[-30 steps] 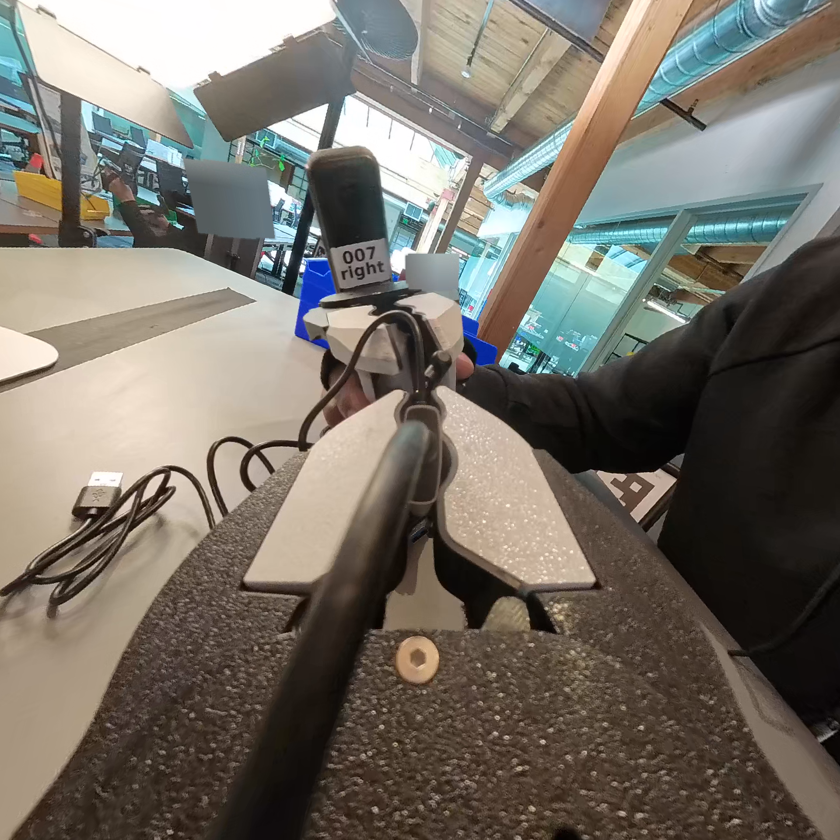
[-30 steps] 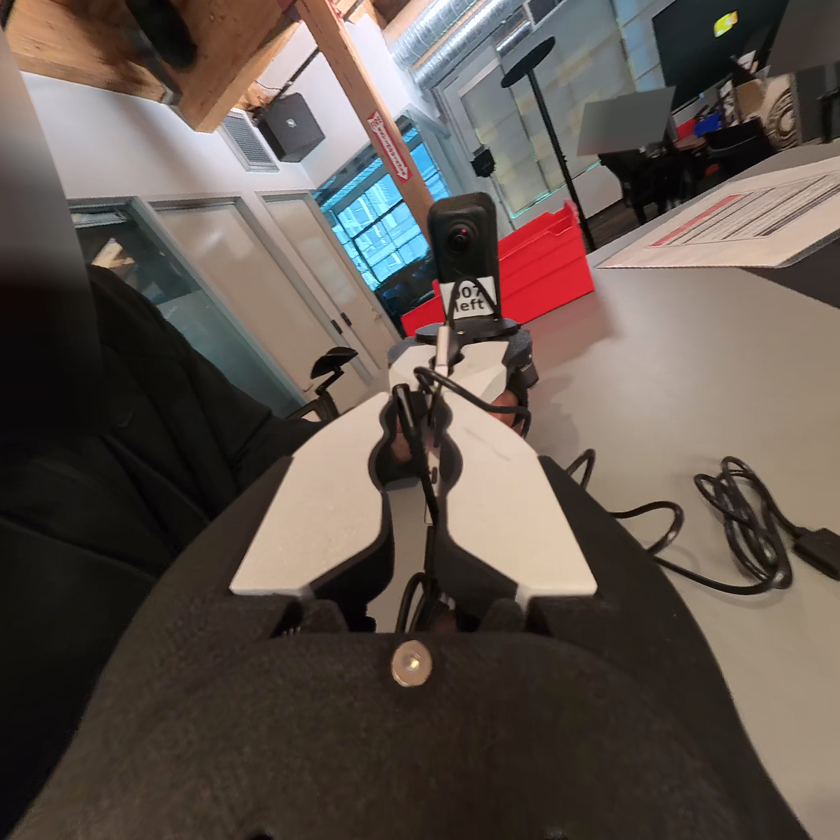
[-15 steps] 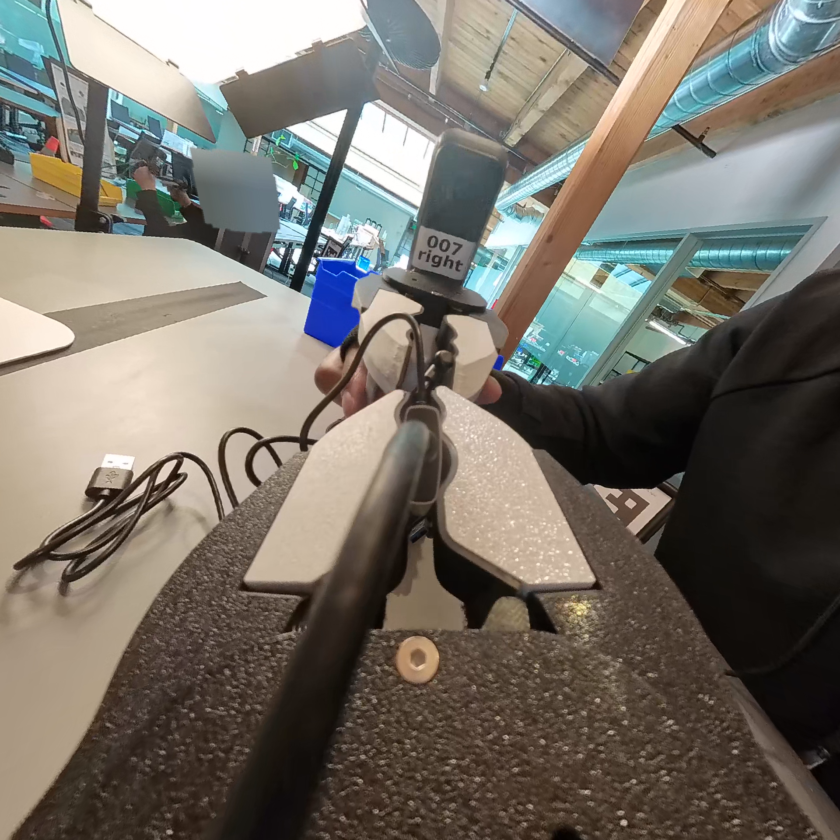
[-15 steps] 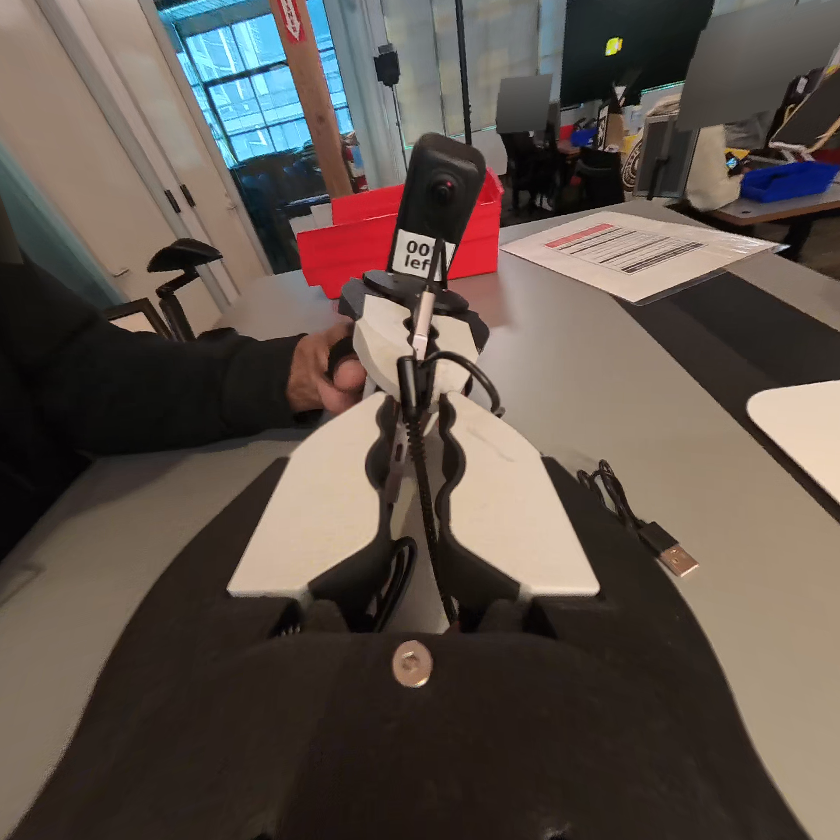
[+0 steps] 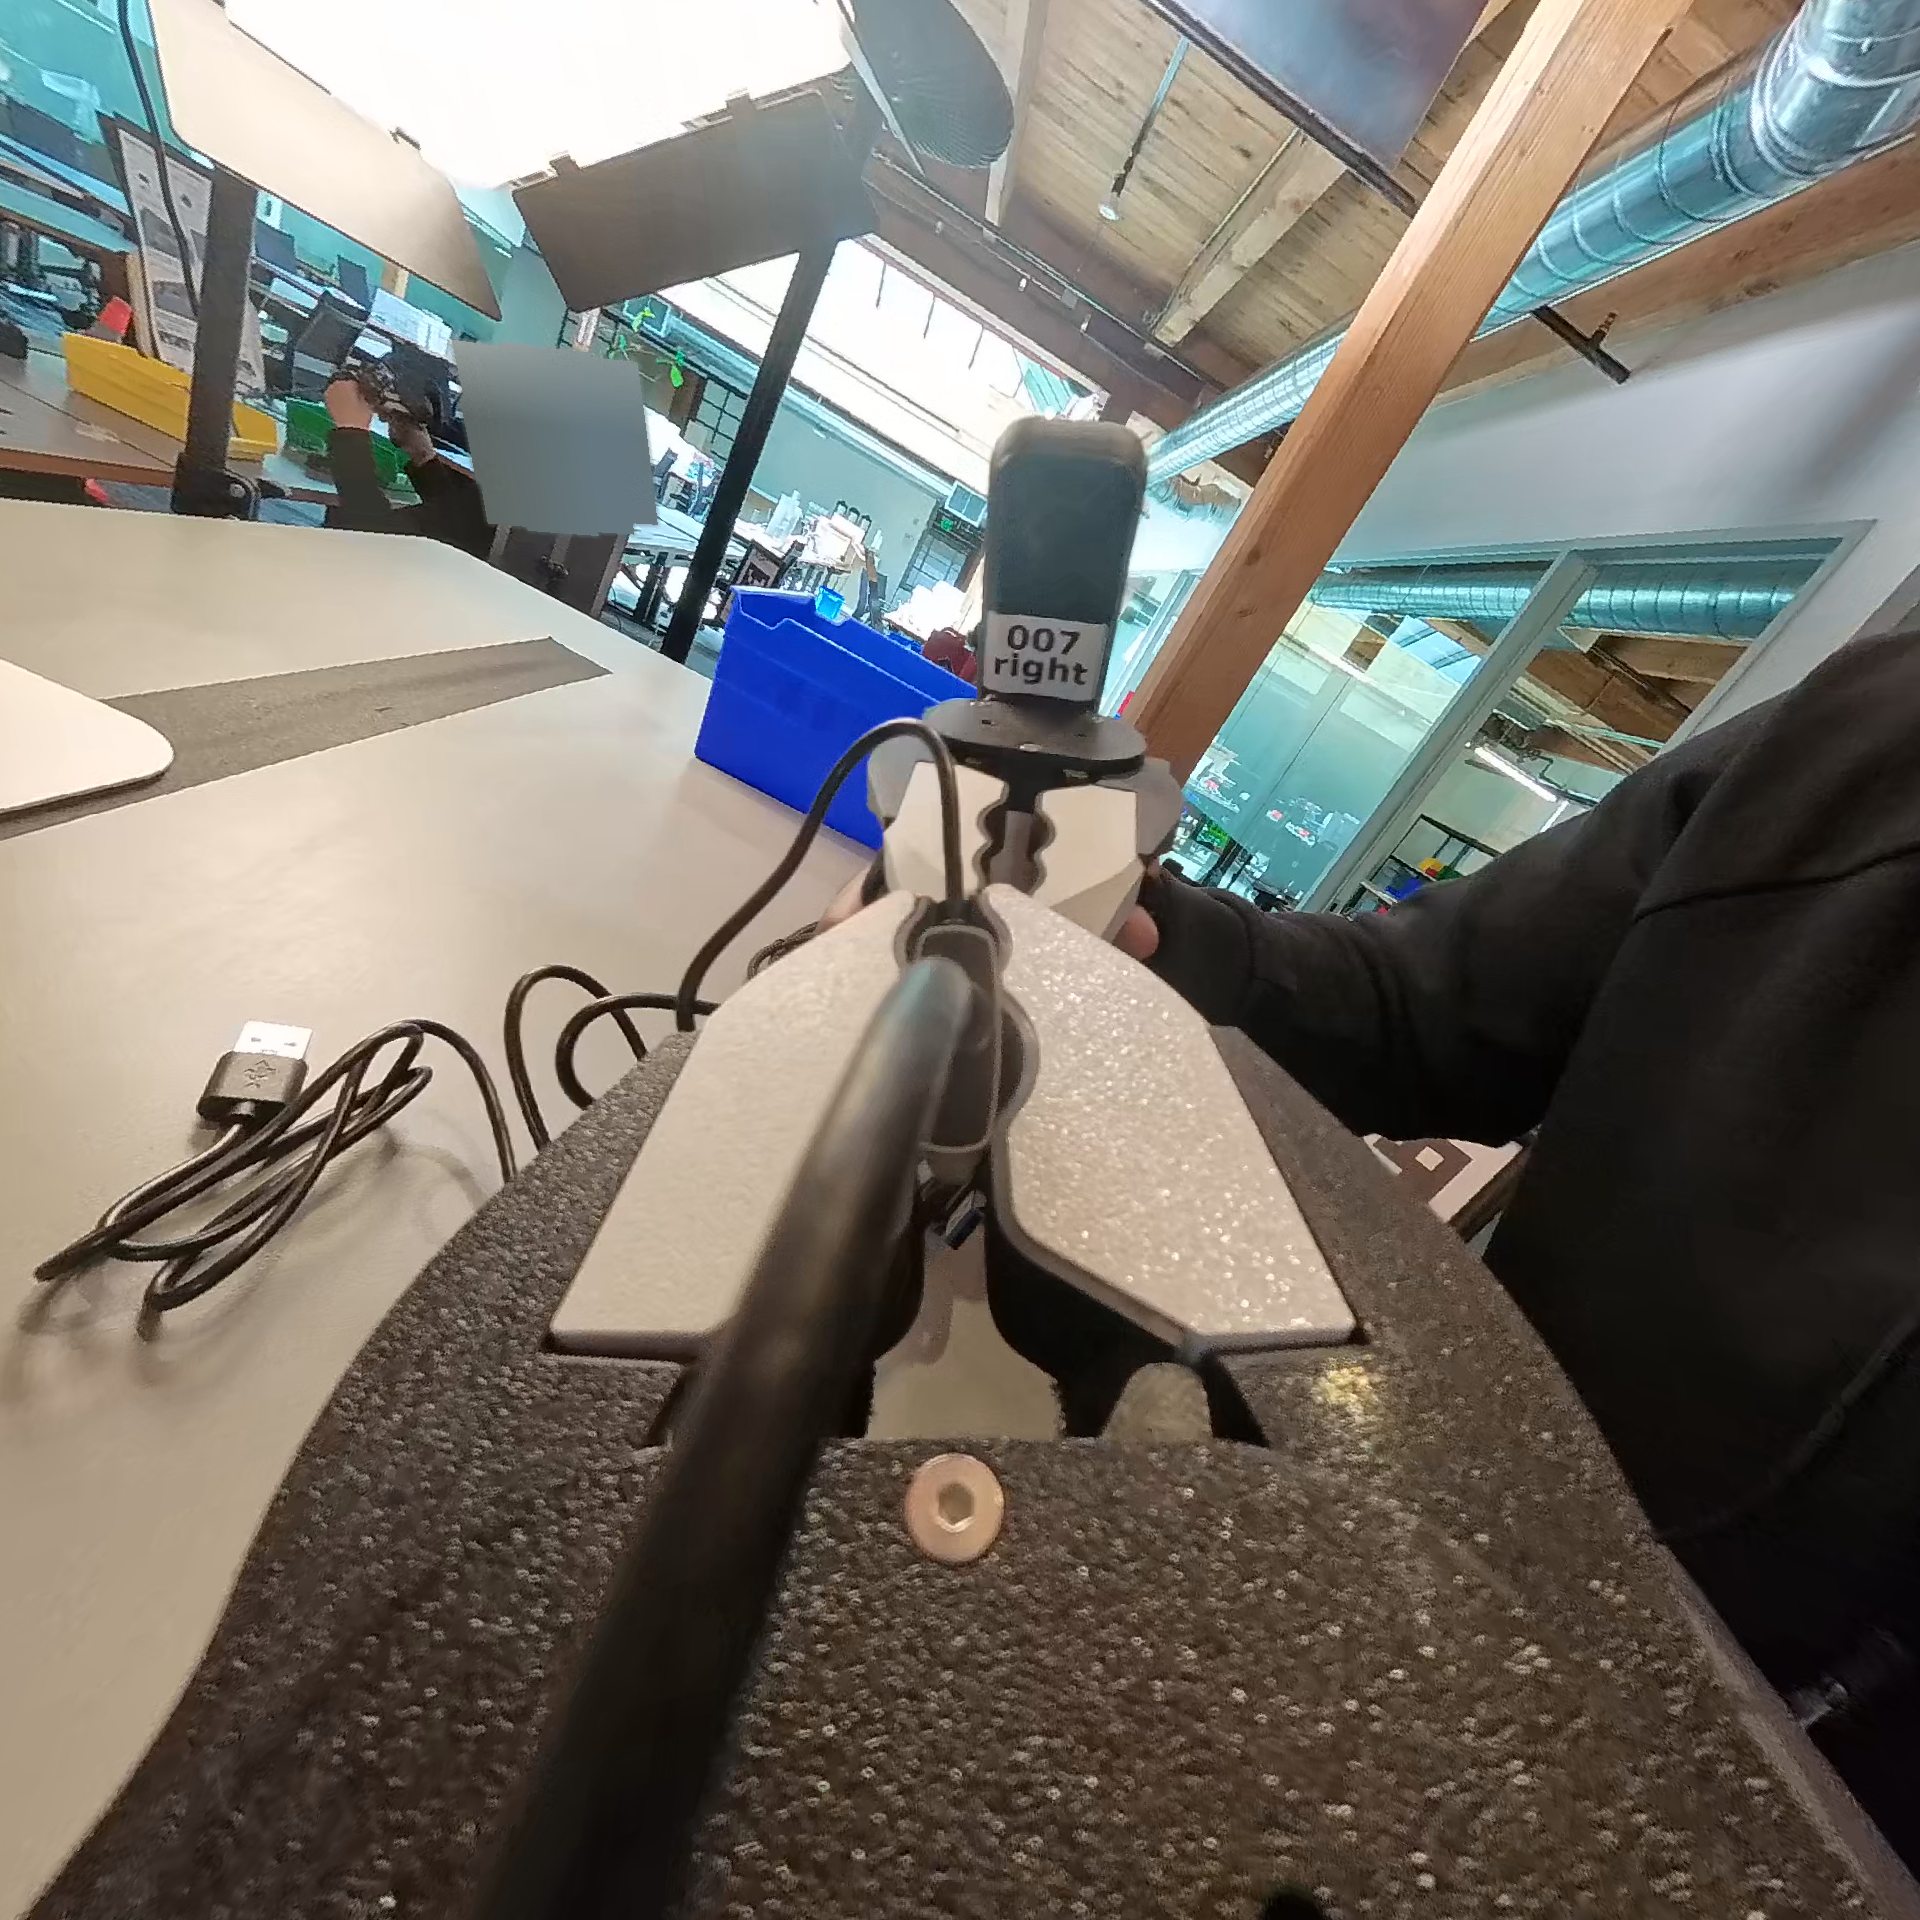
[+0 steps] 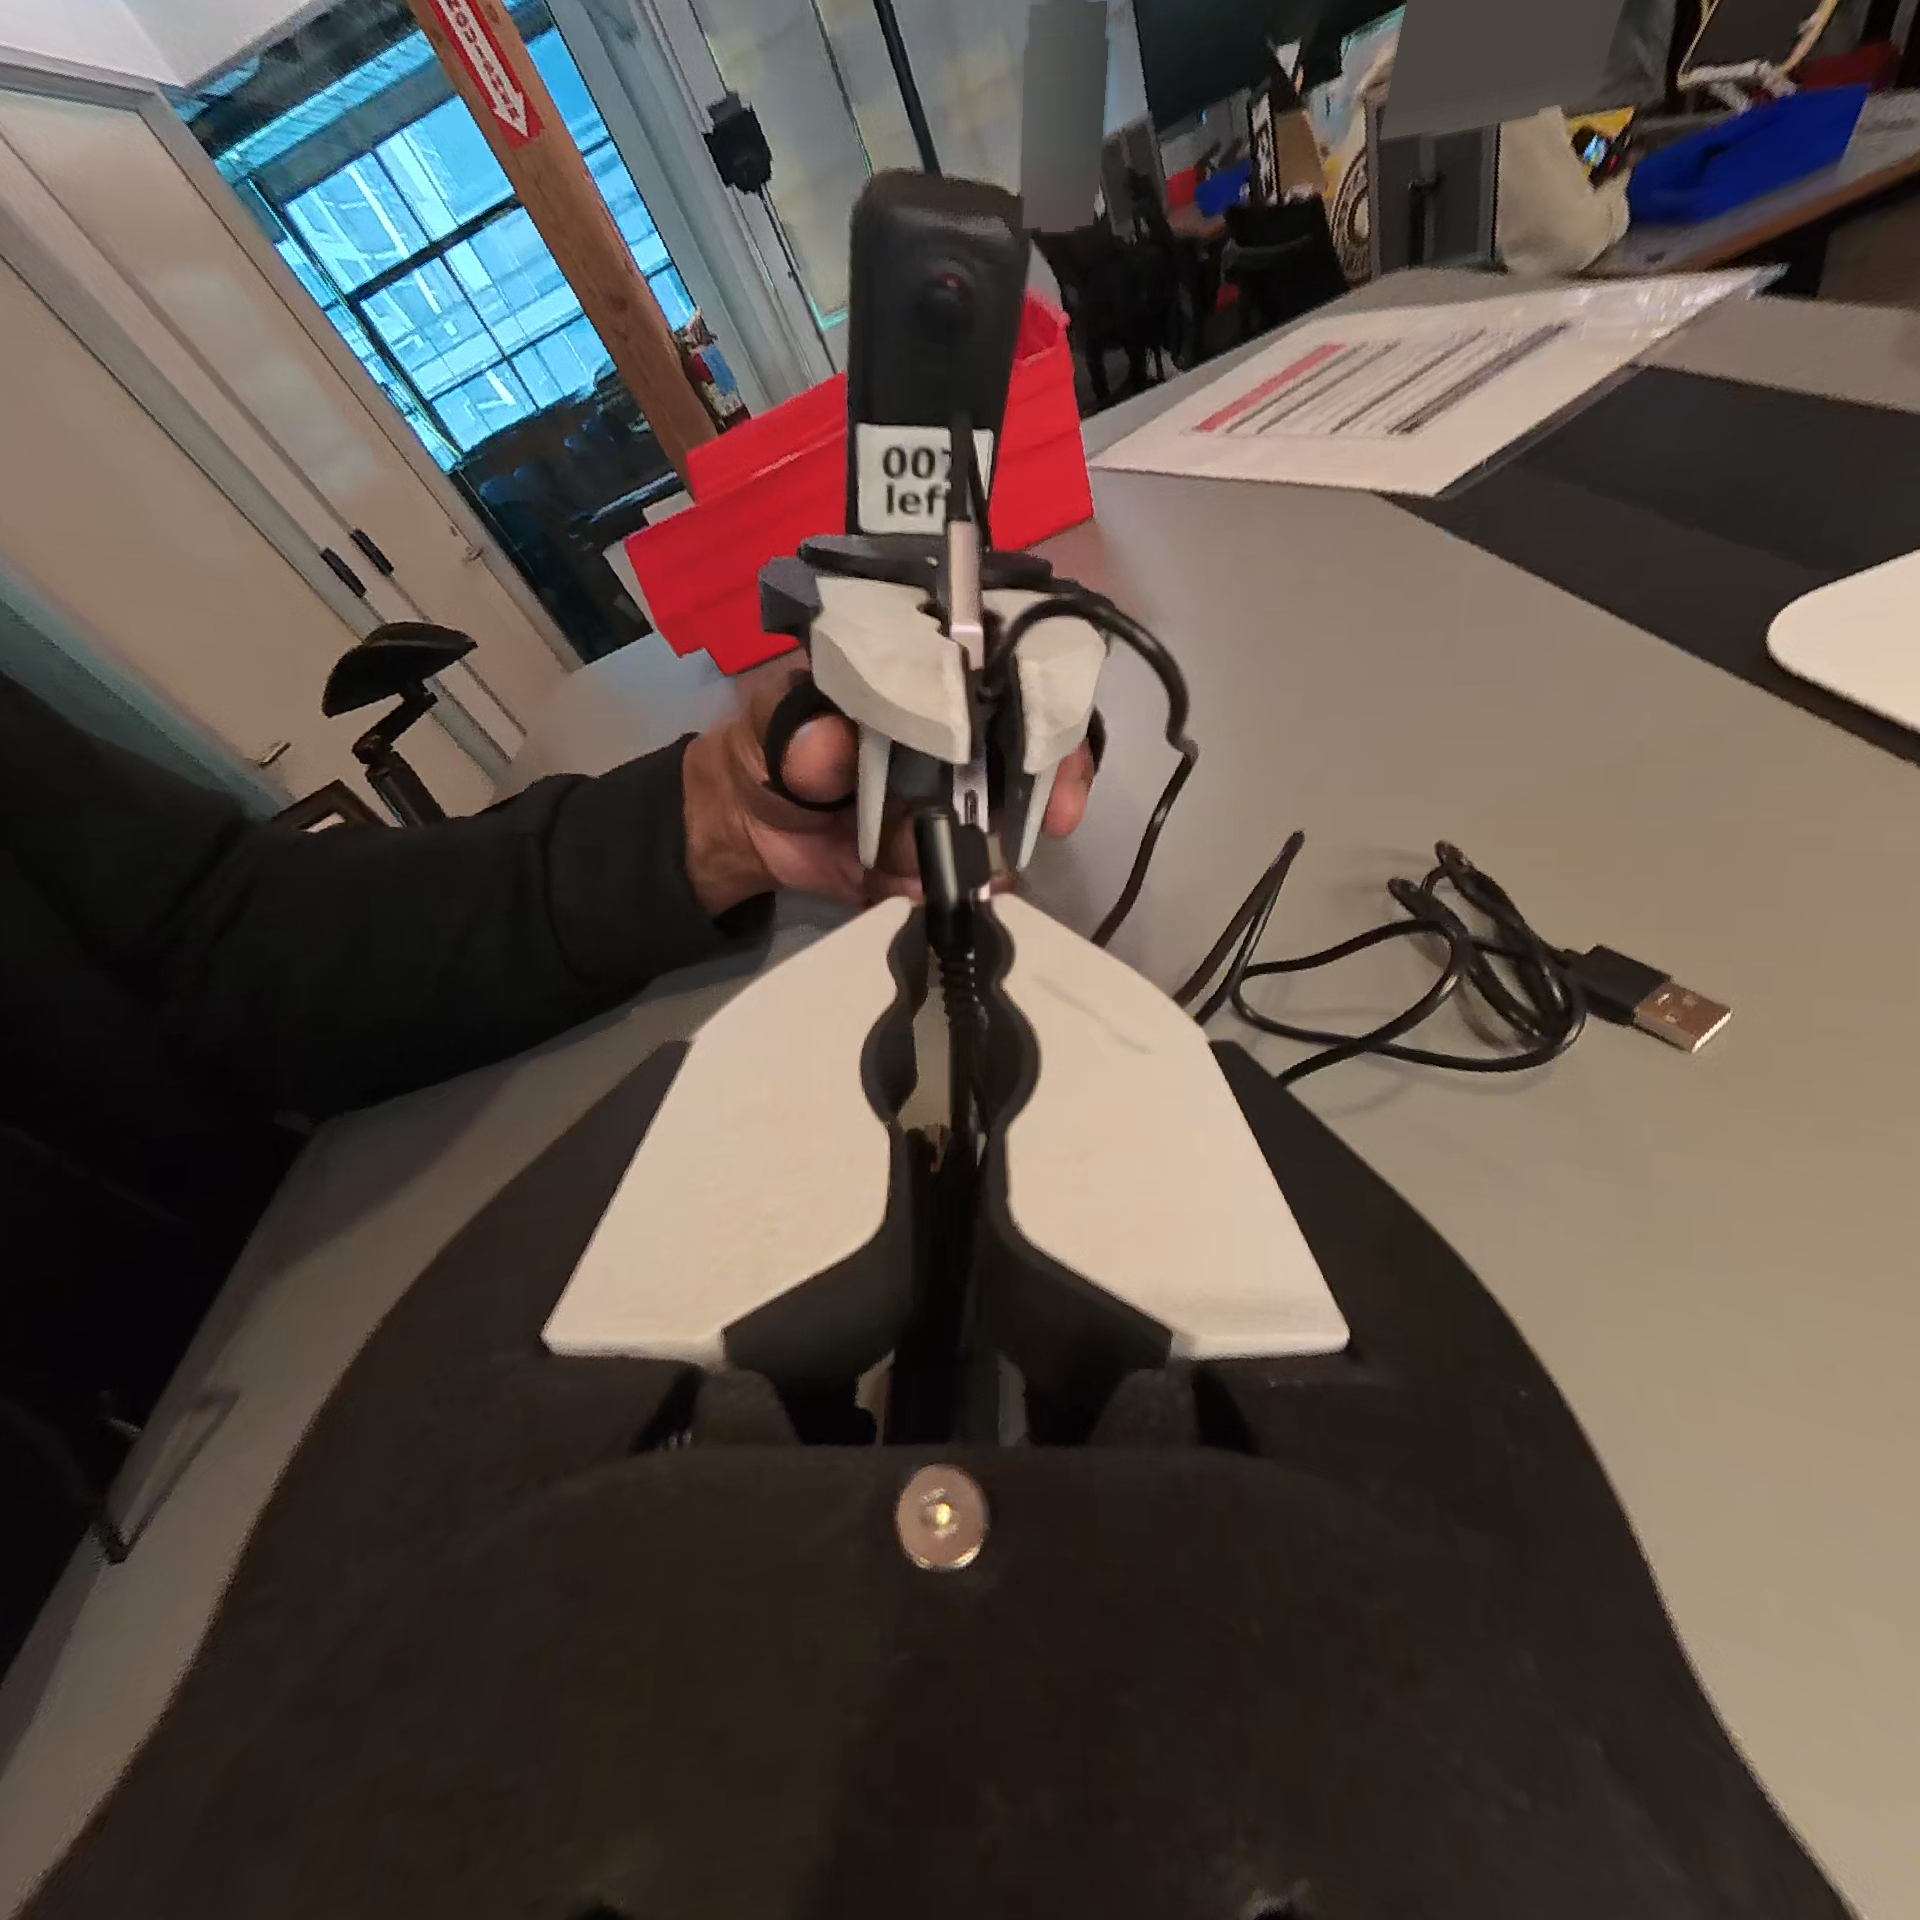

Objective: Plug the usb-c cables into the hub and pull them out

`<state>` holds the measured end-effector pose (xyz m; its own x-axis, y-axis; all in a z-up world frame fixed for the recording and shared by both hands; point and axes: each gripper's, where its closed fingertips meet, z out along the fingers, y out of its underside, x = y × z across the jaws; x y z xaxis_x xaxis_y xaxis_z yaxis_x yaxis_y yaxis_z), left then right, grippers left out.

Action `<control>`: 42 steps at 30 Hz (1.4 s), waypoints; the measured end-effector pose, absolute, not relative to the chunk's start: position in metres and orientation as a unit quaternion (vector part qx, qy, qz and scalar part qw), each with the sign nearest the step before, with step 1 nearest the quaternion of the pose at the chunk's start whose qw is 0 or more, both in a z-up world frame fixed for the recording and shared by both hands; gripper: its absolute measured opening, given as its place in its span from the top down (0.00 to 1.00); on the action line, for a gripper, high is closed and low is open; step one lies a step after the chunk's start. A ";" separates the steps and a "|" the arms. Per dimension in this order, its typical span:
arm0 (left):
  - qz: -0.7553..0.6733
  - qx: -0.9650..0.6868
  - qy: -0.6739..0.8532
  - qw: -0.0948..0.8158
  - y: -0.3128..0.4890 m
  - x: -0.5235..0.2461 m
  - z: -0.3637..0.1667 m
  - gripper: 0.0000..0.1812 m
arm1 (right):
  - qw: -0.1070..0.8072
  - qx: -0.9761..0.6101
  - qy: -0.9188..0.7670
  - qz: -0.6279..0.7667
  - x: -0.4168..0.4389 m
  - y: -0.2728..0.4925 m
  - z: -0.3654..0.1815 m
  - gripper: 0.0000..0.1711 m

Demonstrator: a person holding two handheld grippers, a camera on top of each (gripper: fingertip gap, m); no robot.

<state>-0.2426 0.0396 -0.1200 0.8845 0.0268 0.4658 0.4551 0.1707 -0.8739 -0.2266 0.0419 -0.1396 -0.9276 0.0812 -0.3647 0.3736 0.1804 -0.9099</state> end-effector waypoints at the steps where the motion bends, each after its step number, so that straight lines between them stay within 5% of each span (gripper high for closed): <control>1: -0.143 -0.629 -0.187 0.741 0.041 -0.241 -0.119 0.96 | 0.130 0.152 0.766 -0.611 -0.226 0.041 -0.144 0.95; 12: -0.148 -0.647 -0.137 0.735 0.054 -0.224 -0.118 0.96 | 0.284 0.144 0.737 -0.597 -0.207 0.048 -0.144 0.96; 42: -0.153 -0.665 -0.084 0.726 0.065 -0.204 -0.118 0.95 | 0.452 0.148 0.732 -0.487 -0.179 0.057 -0.157 0.95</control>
<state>-0.2039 0.0653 -0.1184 0.9392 -0.1091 0.3256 0.3338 0.0678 -0.9402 -0.1791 0.0566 -0.1569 -0.5469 -0.2229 -0.8069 0.6578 0.4818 -0.5790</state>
